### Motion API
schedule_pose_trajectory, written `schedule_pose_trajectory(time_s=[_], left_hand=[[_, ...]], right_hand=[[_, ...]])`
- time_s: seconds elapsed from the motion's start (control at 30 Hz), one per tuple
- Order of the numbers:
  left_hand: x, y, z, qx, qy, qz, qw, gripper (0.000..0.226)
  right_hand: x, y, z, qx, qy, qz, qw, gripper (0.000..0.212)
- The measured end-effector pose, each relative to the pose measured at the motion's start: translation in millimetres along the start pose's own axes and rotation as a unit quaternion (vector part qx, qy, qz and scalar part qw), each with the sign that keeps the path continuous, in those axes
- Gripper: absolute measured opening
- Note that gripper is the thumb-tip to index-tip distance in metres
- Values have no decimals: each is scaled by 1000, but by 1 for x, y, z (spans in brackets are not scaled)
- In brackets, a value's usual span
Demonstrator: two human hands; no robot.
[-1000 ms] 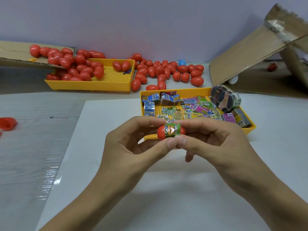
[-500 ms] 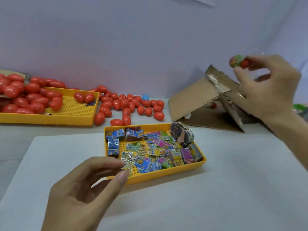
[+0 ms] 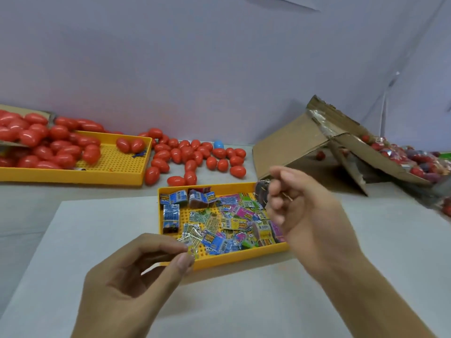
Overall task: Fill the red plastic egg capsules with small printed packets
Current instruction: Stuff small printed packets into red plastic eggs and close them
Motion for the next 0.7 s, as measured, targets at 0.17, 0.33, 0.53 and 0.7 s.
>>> schedule_pose_trajectory(time_s=[0.17,0.33,0.53,0.7], left_hand=[[1,2,-4,11,-28,-36,999,12],[2,-17,19,16,-26,-13,999,8],[-17,-89,139,112,3,330,937,7],[-77,-127,209,-12,-133,617,776,23]], right_hand=[[91,68,-23,-116,34,29,992,20],[94,49,-25,-79,-48,-114,989,38],[92,48,-22,-80,-62,-139,985,11],[85,51,-23,-89,-47,-131,986,11]])
Point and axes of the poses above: each hand's wrist, its own z-axis towards the middle knuckle, its own y-axis out of the palm, x = y × z, the point moved 8 cm from there along z, towards the middle knuckle, and after that the axes turned 8 degrees about y, right-handed, at the moved point
